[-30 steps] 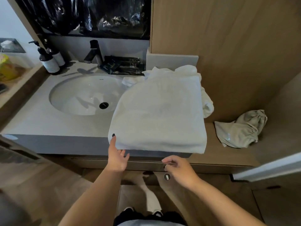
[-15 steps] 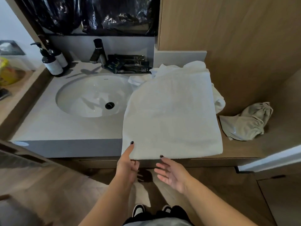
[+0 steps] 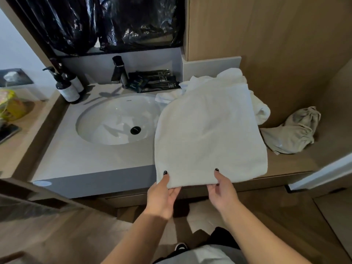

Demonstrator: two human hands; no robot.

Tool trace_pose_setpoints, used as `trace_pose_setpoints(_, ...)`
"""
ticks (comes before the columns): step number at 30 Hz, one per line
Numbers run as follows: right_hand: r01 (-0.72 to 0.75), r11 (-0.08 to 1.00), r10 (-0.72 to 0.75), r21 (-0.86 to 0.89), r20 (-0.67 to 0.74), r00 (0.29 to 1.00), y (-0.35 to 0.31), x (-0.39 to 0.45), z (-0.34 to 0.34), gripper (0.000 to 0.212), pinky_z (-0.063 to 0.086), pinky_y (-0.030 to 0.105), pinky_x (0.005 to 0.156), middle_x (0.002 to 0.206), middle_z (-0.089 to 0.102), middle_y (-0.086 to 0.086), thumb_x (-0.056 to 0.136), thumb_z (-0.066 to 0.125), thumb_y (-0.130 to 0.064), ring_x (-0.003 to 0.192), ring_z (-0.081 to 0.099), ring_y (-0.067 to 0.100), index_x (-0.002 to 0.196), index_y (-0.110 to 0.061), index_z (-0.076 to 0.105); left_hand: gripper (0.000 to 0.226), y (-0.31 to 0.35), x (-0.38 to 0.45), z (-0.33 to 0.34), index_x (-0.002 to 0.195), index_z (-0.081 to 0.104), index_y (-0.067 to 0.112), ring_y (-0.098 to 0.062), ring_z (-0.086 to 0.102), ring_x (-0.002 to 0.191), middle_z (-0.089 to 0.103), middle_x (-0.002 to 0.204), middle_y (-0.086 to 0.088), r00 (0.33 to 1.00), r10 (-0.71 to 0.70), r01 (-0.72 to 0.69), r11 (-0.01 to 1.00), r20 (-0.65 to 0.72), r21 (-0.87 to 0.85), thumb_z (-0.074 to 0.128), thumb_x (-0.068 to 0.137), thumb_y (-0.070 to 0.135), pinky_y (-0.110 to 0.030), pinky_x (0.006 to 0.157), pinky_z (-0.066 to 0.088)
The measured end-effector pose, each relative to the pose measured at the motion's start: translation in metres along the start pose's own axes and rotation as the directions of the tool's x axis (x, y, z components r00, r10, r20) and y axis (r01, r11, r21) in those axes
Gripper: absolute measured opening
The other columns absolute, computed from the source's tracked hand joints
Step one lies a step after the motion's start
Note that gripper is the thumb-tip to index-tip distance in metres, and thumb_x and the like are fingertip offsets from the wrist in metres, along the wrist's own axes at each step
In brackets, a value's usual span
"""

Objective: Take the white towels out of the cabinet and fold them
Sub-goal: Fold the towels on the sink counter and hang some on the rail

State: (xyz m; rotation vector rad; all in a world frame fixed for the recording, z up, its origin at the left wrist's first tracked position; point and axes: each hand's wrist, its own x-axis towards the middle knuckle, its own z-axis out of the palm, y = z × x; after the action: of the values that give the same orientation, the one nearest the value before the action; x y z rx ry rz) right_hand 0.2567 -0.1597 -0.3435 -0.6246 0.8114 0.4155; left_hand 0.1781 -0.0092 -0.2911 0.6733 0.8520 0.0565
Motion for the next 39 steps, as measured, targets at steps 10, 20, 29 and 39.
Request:
trace_pose_setpoints(10, 0.303, 0.951, -0.305, -0.059, -0.339, 0.890, -0.084, 0.001, -0.037, 0.016, 0.058, 0.032, 0.071, 0.112, 0.069, 0.007, 0.089, 0.066, 0.000, 0.090, 0.068, 0.020, 0.096, -0.014, 0.062, 0.011, 0.011, 0.008, -0.037, 0.107, 0.059, 0.016, -0.018, 0.075, 0.083, 0.078, 0.090, -0.001, 0.999, 0.050, -0.045, 0.973, -0.014, 0.226, 0.049, 0.104, 0.019, -0.034, 0.075, 0.056)
trace_pose_setpoints(20, 0.402, 0.589, -0.540, -0.701, 0.028, 0.841, -0.143, -0.029, -0.062, 0.042, 0.057, 0.033, 0.053, 0.099, 0.071, 0.014, 0.100, 0.048, -0.007, 0.063, 0.070, 0.028, 0.126, -0.037, 0.061, 0.022, 0.047, 0.006, -0.042, 0.119, 0.063, 0.023, -0.013, 0.064, 0.058, 0.075, 0.073, -0.003, 0.944, 0.293, -0.312, 0.659, 0.149, 0.685, 0.048, 0.103, 0.022, -0.029, 0.067, 0.052)
trace_pose_setpoints(29, 0.442, 0.448, -0.293, -0.777, 0.340, 0.894, -0.175, -0.060, -0.065, 0.026, 0.061, 0.040, 0.074, 0.113, 0.064, 0.015, 0.091, 0.060, 0.003, 0.097, 0.068, 0.032, 0.103, -0.017, 0.071, 0.028, 0.086, -0.004, -0.055, 0.106, 0.072, 0.026, -0.008, 0.073, 0.087, 0.078, 0.094, 0.003, 0.928, 0.197, -0.372, 0.511, 0.316, 0.775, 0.077, 0.083, 0.011, -0.015, 0.075, 0.054)
trace_pose_setpoints(39, 0.569, 0.214, -0.425, -0.794, 0.448, 0.786, -0.190, -0.089, -0.057, 0.013, 0.059, 0.026, 0.067, 0.086, 0.076, 0.015, 0.097, 0.054, -0.005, 0.083, 0.074, 0.023, 0.108, -0.005, 0.059, 0.012, 0.106, -0.011, -0.047, 0.086, 0.075, 0.008, -0.021, 0.067, 0.057, 0.072, 0.066, -0.016, 0.866, 0.321, -0.498, 0.470, 0.384, 0.729, 0.071, 0.089, 0.019, -0.025, 0.069, 0.053)
